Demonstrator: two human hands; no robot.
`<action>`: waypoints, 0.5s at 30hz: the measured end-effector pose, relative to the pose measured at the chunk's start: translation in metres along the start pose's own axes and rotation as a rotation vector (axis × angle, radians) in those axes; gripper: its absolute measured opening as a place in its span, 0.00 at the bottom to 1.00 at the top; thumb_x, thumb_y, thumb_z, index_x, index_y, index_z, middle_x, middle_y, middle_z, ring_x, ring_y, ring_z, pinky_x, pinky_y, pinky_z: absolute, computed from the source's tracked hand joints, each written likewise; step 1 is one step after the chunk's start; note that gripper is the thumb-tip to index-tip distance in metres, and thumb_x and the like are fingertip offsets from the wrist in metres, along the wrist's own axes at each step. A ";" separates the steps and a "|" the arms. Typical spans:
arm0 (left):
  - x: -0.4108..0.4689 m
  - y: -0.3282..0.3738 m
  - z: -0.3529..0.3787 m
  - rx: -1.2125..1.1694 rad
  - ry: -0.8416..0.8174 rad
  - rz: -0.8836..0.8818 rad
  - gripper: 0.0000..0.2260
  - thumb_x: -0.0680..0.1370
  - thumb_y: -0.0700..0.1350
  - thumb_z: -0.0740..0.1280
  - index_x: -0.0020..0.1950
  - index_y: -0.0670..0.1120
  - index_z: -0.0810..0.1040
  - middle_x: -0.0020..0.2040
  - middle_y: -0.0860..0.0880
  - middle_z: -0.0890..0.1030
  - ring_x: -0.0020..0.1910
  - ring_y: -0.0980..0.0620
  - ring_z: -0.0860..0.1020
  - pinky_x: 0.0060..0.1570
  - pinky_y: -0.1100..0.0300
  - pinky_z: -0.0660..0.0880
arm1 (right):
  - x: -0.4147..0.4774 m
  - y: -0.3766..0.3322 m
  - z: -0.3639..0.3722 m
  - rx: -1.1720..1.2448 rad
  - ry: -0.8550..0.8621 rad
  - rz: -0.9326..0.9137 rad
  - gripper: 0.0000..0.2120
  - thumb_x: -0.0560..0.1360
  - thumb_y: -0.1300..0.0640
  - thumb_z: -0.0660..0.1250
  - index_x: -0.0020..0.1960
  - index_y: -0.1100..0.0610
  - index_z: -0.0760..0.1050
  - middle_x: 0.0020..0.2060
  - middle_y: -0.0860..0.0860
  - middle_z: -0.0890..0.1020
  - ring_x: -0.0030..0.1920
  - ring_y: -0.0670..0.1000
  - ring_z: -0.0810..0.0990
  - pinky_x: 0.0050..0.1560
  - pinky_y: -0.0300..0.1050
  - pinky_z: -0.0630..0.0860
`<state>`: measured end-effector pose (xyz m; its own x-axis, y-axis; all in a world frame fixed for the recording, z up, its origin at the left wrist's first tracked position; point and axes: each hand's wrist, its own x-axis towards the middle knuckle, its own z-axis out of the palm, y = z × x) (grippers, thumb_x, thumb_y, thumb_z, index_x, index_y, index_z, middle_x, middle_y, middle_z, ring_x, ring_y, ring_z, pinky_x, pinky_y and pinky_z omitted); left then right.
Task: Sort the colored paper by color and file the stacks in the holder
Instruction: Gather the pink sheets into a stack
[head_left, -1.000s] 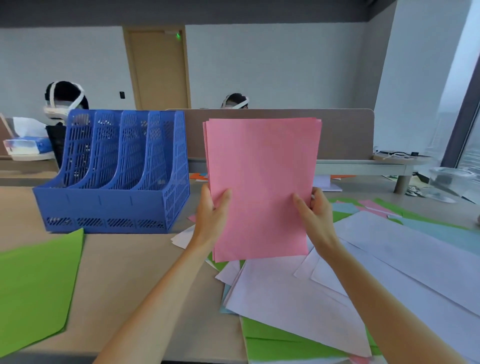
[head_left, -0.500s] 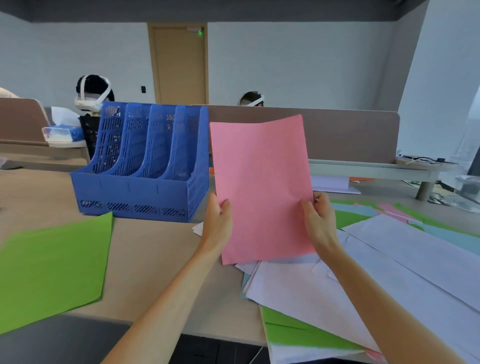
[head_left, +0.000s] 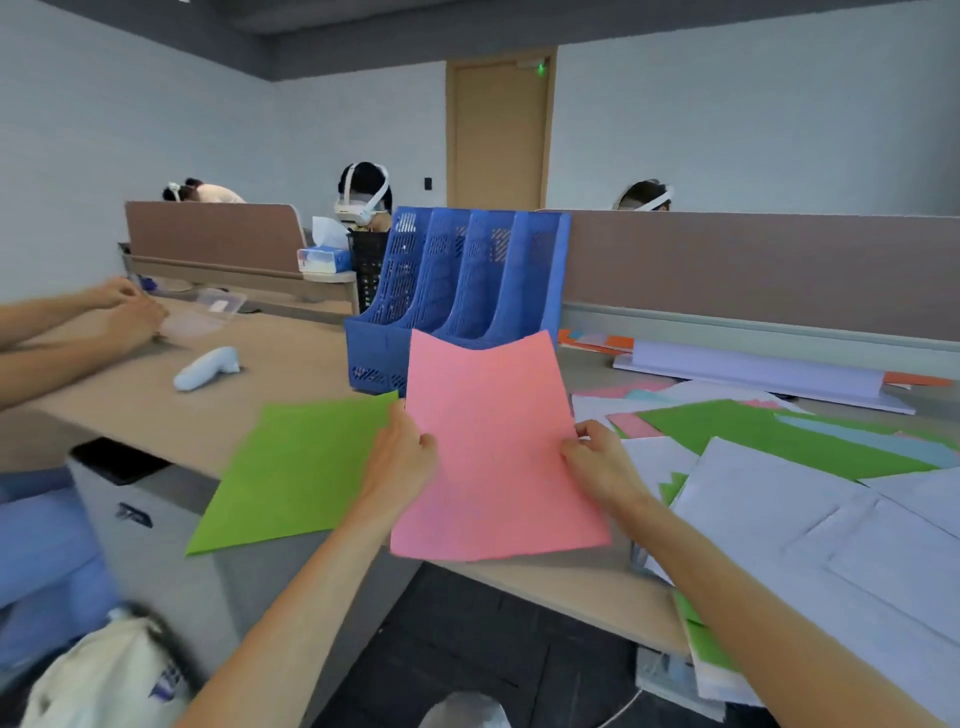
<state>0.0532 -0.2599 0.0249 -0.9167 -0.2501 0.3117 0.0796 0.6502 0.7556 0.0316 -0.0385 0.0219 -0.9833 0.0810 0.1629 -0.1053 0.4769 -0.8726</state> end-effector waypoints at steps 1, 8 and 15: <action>0.000 -0.008 -0.006 0.050 -0.010 -0.037 0.16 0.77 0.38 0.57 0.65 0.43 0.63 0.53 0.42 0.76 0.49 0.40 0.76 0.48 0.48 0.75 | -0.001 -0.003 0.009 -0.034 -0.026 0.005 0.09 0.76 0.59 0.59 0.54 0.59 0.74 0.50 0.54 0.81 0.50 0.56 0.79 0.50 0.50 0.76; -0.007 -0.036 -0.011 0.419 -0.066 0.037 0.15 0.79 0.41 0.58 0.64 0.37 0.65 0.53 0.39 0.76 0.53 0.42 0.70 0.45 0.52 0.67 | -0.010 -0.002 0.033 -0.290 -0.089 0.021 0.11 0.75 0.54 0.59 0.54 0.58 0.73 0.50 0.55 0.81 0.50 0.57 0.79 0.53 0.51 0.75; -0.006 -0.040 -0.014 0.615 -0.095 0.015 0.14 0.79 0.46 0.59 0.61 0.40 0.67 0.58 0.42 0.75 0.58 0.43 0.69 0.52 0.51 0.68 | -0.015 -0.007 0.031 -0.388 -0.159 0.027 0.22 0.77 0.52 0.61 0.67 0.59 0.62 0.54 0.56 0.76 0.54 0.58 0.75 0.52 0.48 0.71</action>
<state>0.0608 -0.2944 0.0008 -0.9503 -0.1909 0.2459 -0.1213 0.9546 0.2721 0.0427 -0.0705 0.0108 -0.9988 -0.0239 0.0426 -0.0455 0.7733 -0.6324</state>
